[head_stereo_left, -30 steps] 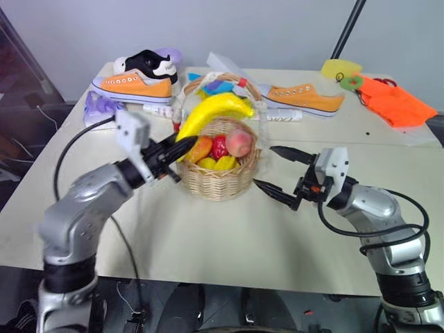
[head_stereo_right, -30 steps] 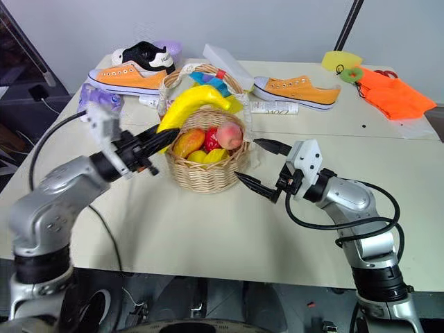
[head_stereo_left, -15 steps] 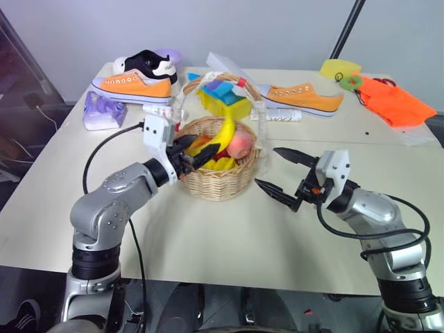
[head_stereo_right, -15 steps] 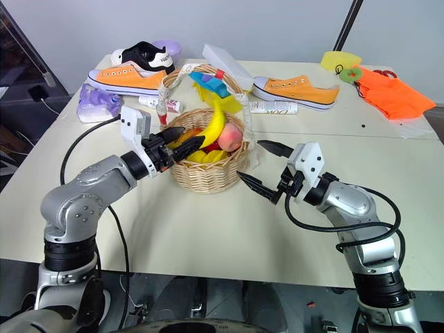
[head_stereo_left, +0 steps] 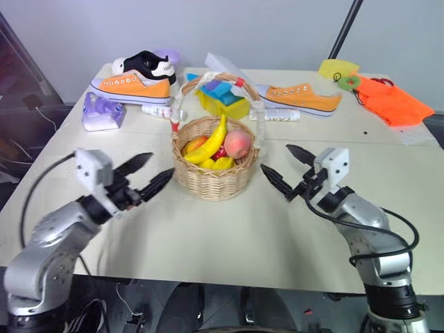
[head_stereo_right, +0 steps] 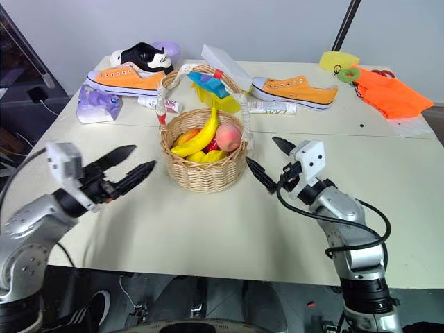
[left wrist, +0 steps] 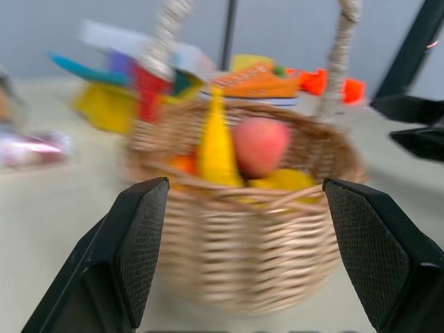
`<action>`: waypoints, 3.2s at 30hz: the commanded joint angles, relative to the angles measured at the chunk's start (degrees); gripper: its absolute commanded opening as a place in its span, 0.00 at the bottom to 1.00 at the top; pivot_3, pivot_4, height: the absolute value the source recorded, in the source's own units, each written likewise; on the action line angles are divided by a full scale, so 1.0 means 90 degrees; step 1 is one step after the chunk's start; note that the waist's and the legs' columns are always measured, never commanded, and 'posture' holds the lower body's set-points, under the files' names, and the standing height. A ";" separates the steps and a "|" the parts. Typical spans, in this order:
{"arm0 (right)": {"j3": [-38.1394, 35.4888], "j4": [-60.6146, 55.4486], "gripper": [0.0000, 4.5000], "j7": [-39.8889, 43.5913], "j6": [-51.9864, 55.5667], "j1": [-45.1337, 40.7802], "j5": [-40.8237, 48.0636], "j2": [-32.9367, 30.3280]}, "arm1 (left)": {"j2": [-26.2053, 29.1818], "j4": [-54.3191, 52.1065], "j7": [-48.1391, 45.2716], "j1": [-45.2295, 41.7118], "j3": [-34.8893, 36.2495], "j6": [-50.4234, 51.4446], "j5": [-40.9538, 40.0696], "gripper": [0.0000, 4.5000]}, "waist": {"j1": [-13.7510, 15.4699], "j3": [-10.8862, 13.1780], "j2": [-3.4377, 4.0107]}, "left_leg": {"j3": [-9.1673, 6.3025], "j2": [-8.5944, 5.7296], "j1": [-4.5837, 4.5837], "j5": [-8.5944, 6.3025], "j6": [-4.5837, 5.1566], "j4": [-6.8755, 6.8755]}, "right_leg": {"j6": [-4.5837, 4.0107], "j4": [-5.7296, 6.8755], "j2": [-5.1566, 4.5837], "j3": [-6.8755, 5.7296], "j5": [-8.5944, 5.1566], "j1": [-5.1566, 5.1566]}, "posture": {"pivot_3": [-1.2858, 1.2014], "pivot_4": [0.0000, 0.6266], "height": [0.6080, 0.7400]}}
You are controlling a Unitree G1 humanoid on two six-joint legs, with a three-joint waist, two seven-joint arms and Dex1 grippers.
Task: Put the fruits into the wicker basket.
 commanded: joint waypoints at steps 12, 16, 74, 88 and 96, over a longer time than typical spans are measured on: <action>0.0473 0.0871 1.00 -0.0619 0.0781 -0.2172 -0.0215 0.0695 | -0.0090 0.0157 -0.0585 0.0414 0.0079 -0.1032 -0.0169 0.84 | -0.0130 0.0003 0.0002 | 0.0000 0.0000 -0.0005 0.0000 0.0000 -0.0009 | 0.0000 0.0003 -0.0005 -0.0001 0.0001 -0.0013 | 0.52 0.24 1.00; 0.0522 0.1445 1.00 -0.0525 0.0583 -0.2590 -0.0399 0.0796 | -0.0095 0.0036 -0.0477 0.0347 0.0010 -0.0972 -0.0304 0.84 | -0.0096 0.0003 0.0002 | 0.0000 0.0000 -0.0006 0.0000 0.0001 -0.0010 | 0.0005 0.0007 -0.0004 -0.0003 0.0004 -0.0015 | 0.52 0.24 1.00; -0.4163 -0.0204 0.28 -0.4515 0.0736 -0.0212 -0.1230 0.0716 | -0.0109 0.2650 -0.2588 -0.2472 -0.2086 -0.1966 0.0930 0.86 | -0.0082 0.0007 0.0053 | 0.0019 0.0002 -0.0002 0.0010 0.0019 -0.0010 | 0.0031 0.0016 0.0021 0.0004 0.0015 -0.0007 | 0.52 0.24 1.00; -0.3984 -0.1440 1.00 -0.4866 0.0775 0.0700 -0.1473 0.1378 | -0.0194 0.2625 -0.2217 -0.2329 -0.2047 -0.2114 0.1051 0.86 | -0.0071 0.0006 0.0052 | 0.0018 0.0003 -0.0002 0.0009 0.0019 -0.0010 | 0.0032 0.0015 0.0021 0.0004 0.0015 -0.0006 | 0.52 0.24 1.00; -0.2865 -0.2539 1.00 -0.3970 -0.0122 0.2215 -0.1994 0.1520 | -0.0177 0.2675 -0.1981 -0.2245 -0.1951 -0.2173 0.1135 0.86 | -0.0095 0.0006 0.0052 | 0.0018 0.0006 0.0003 0.0009 0.0019 -0.0011 | 0.0033 0.0015 0.0023 0.0005 0.0014 -0.0004 | 0.52 0.24 1.00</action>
